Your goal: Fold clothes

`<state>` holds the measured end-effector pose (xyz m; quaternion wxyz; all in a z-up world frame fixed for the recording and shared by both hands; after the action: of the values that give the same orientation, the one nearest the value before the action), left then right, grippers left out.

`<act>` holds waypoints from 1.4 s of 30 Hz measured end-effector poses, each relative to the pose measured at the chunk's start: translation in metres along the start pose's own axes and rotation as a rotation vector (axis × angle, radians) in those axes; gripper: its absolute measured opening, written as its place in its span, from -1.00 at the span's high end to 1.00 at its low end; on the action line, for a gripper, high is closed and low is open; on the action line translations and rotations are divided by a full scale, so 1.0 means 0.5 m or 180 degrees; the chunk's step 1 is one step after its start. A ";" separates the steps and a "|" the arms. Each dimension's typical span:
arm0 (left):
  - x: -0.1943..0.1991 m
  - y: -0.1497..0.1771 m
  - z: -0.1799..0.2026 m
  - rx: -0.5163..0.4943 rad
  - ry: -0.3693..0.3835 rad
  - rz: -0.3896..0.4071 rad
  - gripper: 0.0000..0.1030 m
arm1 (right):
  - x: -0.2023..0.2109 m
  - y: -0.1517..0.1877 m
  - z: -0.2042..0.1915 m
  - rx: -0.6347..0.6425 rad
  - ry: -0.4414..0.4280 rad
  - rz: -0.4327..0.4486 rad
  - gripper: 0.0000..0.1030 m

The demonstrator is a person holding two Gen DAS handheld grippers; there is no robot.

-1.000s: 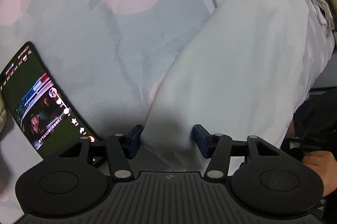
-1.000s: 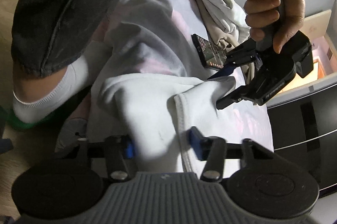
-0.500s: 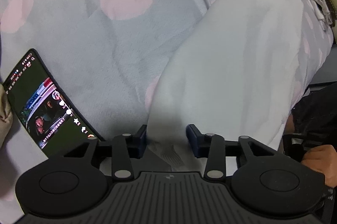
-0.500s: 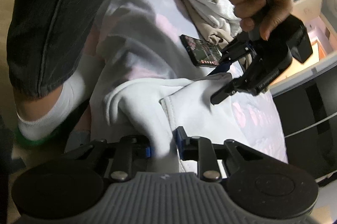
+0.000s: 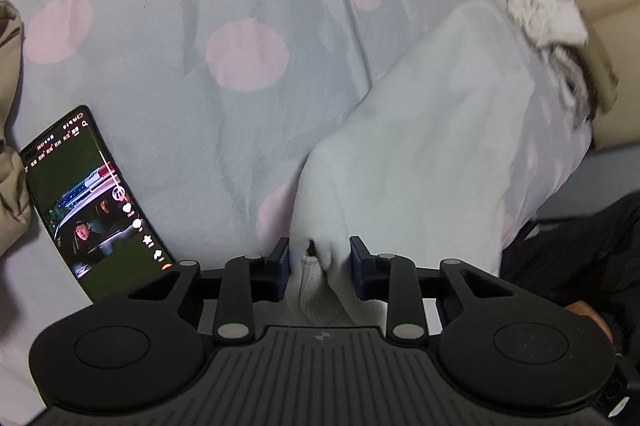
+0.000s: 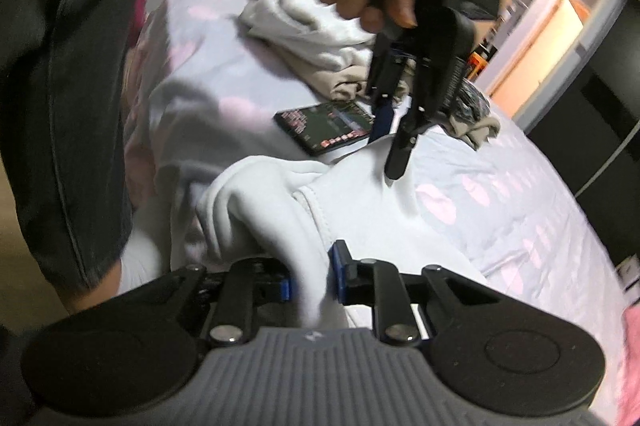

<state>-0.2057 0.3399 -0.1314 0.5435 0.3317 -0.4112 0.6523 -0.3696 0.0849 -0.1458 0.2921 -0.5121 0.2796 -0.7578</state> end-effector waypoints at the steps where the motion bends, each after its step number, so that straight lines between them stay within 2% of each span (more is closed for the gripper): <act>1: 0.001 -0.002 0.012 0.0038 0.0037 0.0052 0.49 | 0.006 -0.005 0.013 -0.0102 -0.0019 0.0022 0.58; 6: 0.012 -0.051 0.046 0.0136 0.0167 0.0287 0.49 | 0.040 -0.028 0.091 -0.0664 -0.0103 0.0165 0.58; 13: 0.009 -0.121 0.083 0.0209 0.0308 0.0437 0.50 | 0.075 -0.026 0.209 -0.1423 -0.0236 0.0292 0.59; 21: -0.017 -0.197 0.122 0.0335 0.0602 0.0540 0.51 | 0.116 0.024 0.330 -0.2462 -0.0501 0.0374 0.60; 27: -0.036 -0.265 0.169 0.0353 0.0722 0.0588 0.53 | 0.145 0.063 0.410 -0.3038 -0.0572 0.0459 0.60; 29: -0.046 -0.291 0.187 0.0336 0.0763 0.0586 0.64 | 0.153 0.075 0.433 -0.3193 -0.0611 0.0494 0.60; 36: -0.093 -0.396 0.259 0.0307 0.0884 0.0663 0.64 | 0.187 0.183 0.555 -0.4095 -0.0665 0.0793 0.61; 39: -0.111 -0.438 0.297 0.0249 0.0908 0.0783 0.64 | 0.175 0.262 0.617 -0.4705 -0.0632 0.0988 0.63; 42: -0.124 -0.461 0.337 0.0128 0.0875 0.0858 0.64 | 0.163 0.347 0.665 -0.5140 -0.0570 0.1093 0.65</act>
<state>0.0299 0.1782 -0.0712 0.4956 0.1921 -0.3606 0.7664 -0.0550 -0.1325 -0.1152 -0.0326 -0.5729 0.7875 -0.2251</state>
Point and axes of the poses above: each gripper's, at about its wrist camera, not at the fingertips, and x roughly against the way its jaws point, z to its right, y to its underside, the point moved 5 cm from there along -x, roughly the way its jaws point, and after that the axes turned 6 degrees about -x, right-handed, at the moved point
